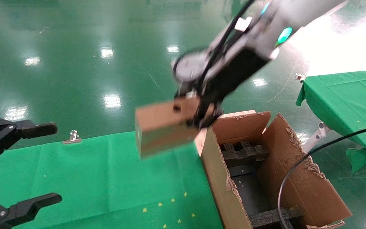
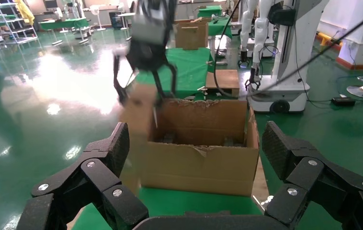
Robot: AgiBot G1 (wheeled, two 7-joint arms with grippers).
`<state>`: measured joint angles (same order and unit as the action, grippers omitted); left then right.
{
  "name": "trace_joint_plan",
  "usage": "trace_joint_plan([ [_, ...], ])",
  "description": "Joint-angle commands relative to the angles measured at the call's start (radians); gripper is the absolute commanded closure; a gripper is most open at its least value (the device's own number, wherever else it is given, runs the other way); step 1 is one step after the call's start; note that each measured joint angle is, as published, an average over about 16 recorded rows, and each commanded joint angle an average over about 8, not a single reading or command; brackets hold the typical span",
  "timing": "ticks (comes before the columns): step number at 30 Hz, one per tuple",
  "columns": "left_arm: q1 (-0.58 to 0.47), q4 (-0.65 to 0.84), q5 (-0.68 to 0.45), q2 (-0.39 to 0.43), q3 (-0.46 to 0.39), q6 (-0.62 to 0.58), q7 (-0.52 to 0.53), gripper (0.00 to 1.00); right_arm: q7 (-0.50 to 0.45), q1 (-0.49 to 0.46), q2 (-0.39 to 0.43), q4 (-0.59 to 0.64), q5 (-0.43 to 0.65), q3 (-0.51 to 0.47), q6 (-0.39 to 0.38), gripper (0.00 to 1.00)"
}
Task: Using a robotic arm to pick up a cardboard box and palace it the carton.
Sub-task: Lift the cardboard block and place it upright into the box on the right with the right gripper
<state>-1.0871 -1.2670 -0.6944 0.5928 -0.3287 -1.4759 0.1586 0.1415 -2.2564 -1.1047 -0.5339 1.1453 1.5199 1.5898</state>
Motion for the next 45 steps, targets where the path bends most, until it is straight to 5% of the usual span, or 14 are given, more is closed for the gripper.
trace_joint_plan([
  [1, 0.000, 0.000, 0.000, 0.000, 0.000, 0.000, 0.000, 0.00, 0.020, -0.052, 0.003, 0.024, -0.013, 0.009, -0.003, 1.00],
  [14, 0.000, 0.000, 0.000, 0.000, 0.000, 0.000, 0.000, 0.00, 0.052, -0.156, 0.120, 0.059, -0.067, 0.113, 0.009, 1.00],
  [32, 0.000, 0.000, 0.000, 0.000, -0.001, 0.000, 0.000, 0.00, -0.040, -0.323, 0.482, -0.154, -0.137, 0.498, 0.013, 1.00],
  [45, 0.000, 0.000, 0.001, 0.000, -0.001, 0.000, 0.000, 0.00, -0.018, -0.378, 0.568, -0.178, -0.187, 0.716, 0.003, 1.00],
])
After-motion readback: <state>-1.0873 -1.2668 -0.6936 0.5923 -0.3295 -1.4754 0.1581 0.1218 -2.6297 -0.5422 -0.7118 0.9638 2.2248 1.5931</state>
